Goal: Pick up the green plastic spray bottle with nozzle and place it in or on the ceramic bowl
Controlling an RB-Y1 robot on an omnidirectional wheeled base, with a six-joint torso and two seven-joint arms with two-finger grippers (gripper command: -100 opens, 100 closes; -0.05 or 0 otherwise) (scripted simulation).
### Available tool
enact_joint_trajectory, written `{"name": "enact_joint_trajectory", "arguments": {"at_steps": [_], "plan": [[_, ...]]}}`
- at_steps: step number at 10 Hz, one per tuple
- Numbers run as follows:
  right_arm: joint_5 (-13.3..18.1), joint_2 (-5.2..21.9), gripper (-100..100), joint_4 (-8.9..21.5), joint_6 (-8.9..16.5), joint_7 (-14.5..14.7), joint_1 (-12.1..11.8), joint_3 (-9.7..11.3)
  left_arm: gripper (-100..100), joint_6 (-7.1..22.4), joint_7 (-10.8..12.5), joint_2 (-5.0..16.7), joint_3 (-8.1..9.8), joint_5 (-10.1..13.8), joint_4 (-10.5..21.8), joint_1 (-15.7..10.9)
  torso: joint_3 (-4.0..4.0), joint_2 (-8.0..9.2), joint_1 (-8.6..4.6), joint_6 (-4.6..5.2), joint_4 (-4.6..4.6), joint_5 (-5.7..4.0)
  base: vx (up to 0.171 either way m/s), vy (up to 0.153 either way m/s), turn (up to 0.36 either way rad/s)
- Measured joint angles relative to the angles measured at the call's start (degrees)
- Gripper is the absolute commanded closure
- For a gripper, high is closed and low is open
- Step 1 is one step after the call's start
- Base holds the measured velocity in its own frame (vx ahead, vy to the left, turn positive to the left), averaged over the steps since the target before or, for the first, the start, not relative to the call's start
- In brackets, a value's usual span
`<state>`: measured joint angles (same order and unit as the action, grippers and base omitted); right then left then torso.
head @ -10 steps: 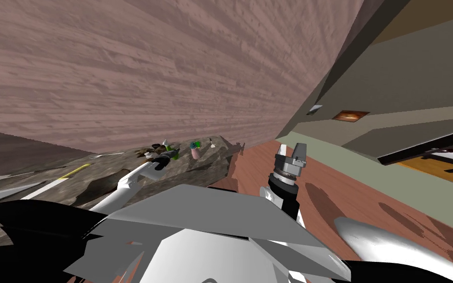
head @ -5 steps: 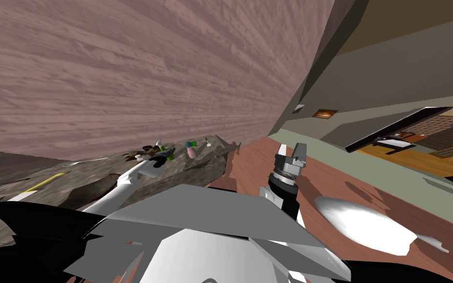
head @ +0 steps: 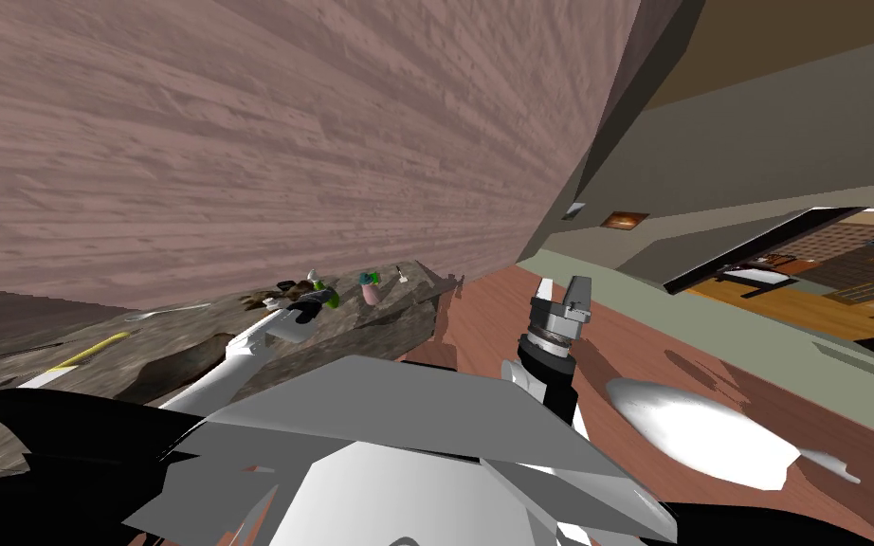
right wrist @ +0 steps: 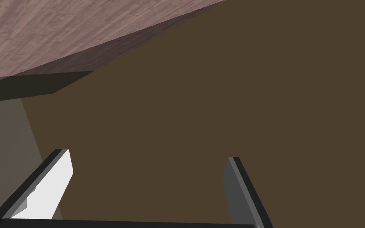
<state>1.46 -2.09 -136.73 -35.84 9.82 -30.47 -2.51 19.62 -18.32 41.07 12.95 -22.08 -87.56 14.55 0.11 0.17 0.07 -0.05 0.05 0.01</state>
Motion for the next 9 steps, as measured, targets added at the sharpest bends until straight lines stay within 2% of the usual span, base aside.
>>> {"name": "enact_joint_trajectory", "arguments": {"at_steps": [1,2,9], "plan": [[0.00,0.00,0,0.00,0.00,0.00,0.00,0.00,0,0.01,0.00,0.00,0.00,0.00,0.01,0.00,0.00,0.00,0.00,0.00,0.00,0.00,0.000,0.000,0.000],[0.00,0.00,0,0.00,0.00,0.00,0.00,0.00,100,0.01,0.00,0.00,0.00,0.00,0.01,0.01,0.00,0.00,0.00,0.01,0.00,0.00,0.048,0.014,0.267],[0.00,0.00,0,0.00,0.00,0.00,-0.01,-0.01,100,0.05,-1.00,-1.09,-3.38,-0.43,-10.67,5.31,-0.15,-0.27,-0.02,-0.12,-0.06,-0.03,0.090,0.005,0.205]]}}
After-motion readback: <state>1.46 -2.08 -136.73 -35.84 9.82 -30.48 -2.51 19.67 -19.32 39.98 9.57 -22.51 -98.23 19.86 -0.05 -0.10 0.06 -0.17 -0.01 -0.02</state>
